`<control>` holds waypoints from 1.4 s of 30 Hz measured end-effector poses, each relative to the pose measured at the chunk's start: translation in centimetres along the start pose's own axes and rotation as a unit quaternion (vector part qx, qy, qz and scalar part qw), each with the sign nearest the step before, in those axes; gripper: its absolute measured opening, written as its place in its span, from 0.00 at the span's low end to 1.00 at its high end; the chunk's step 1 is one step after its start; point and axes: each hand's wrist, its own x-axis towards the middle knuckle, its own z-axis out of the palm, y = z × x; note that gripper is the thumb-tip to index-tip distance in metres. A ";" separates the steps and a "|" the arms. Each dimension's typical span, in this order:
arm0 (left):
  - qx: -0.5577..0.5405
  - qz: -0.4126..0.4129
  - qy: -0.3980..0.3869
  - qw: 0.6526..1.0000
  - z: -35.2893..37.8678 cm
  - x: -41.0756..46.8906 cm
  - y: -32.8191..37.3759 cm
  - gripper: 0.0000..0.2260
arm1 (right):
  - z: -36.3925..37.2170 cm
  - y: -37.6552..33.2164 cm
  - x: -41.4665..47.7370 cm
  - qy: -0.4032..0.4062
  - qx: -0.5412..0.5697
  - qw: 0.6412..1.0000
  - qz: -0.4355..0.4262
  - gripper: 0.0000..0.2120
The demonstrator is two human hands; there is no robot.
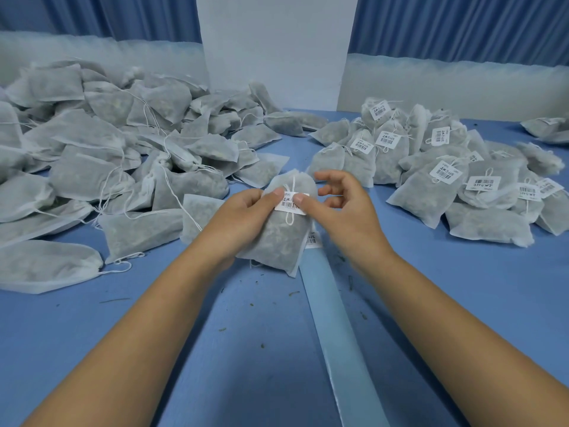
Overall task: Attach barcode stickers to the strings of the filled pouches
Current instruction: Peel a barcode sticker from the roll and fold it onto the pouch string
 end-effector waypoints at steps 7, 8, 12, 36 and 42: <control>-0.041 0.041 -0.012 0.998 0.4 -0.1 -0.1 0.13 | 0.1 -0.3 0.0 -0.167 0.259 0.937 0.164 0.11; -0.051 0.043 -0.014 0.998 0.5 -0.1 -0.2 0.13 | 0.2 -0.3 0.0 -0.173 0.287 0.926 0.172 0.12; -0.081 0.046 -0.024 0.995 0.8 0.0 -0.4 0.15 | 0.2 -0.1 0.1 -0.181 0.346 0.902 0.186 0.10; -0.043 0.047 0.159 0.985 -2.3 1.4 0.2 0.07 | -2.3 1.0 1.9 0.043 0.046 0.998 -0.004 0.11; 0.355 0.110 0.092 0.924 -3.6 1.3 -1.8 0.13 | -3.5 3.6 3.3 0.098 0.060 0.985 0.130 0.16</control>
